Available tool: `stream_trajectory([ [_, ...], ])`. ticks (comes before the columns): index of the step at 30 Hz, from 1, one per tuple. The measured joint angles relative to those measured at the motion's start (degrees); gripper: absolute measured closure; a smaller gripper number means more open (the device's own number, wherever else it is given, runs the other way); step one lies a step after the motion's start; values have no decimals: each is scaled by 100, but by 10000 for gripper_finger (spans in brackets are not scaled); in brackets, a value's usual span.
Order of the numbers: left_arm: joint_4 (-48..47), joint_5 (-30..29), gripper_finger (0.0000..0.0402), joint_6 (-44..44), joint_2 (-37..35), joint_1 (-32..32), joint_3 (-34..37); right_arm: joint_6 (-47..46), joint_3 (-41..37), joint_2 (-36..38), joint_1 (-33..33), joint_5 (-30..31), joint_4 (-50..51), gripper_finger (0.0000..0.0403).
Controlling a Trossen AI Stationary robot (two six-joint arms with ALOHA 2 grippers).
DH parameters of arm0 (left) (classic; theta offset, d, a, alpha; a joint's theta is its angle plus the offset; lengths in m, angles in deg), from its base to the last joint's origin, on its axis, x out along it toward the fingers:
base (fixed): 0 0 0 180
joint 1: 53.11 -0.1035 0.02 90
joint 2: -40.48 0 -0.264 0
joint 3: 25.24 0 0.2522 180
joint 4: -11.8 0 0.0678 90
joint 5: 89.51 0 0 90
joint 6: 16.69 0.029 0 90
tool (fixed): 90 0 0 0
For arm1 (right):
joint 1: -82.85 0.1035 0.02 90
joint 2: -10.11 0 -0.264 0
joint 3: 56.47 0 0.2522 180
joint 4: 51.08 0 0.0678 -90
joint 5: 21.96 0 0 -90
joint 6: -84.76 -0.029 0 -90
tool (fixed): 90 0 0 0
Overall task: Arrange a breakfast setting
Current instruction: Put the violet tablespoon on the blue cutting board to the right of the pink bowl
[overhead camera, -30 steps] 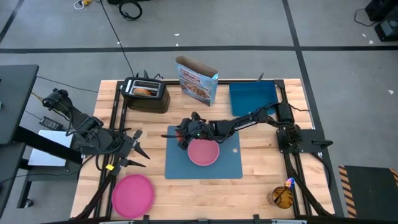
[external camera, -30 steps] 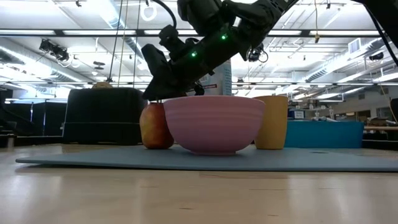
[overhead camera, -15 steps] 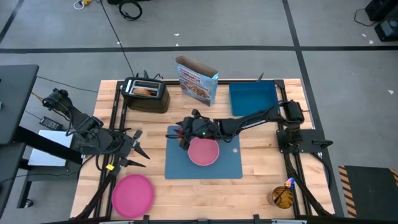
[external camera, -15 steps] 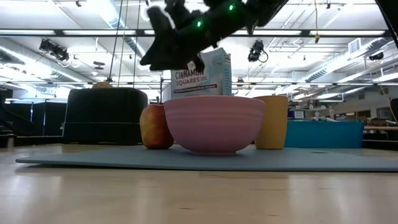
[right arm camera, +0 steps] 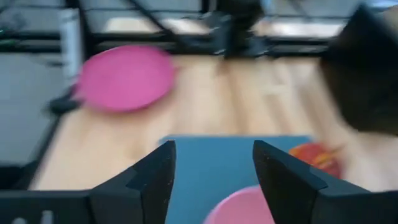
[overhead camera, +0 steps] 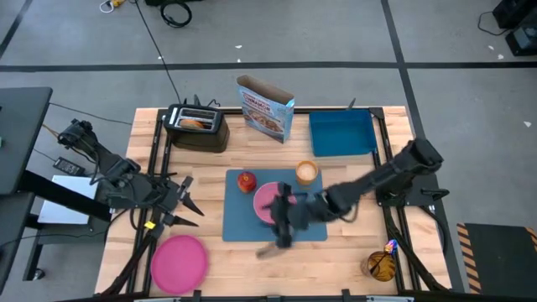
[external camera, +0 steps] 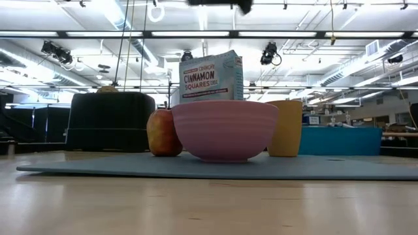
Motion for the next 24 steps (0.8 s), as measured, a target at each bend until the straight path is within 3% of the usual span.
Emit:
stream_trajectory([
  [6,997,2,244,239,1,0,341,-1426,0,10,740,-509,1208,133],
  [12,1727,-3,244,256,39,0,595,-3311,337,121,1224,-1384,3196,132],
  [18,2419,-80,244,565,507,-8,643,-4356,680,141,1657,-2120,5392,131],
  [24,3175,-87,244,866,1150,-8,643,-5111,579,417,1900,-2737,6137,126],
])
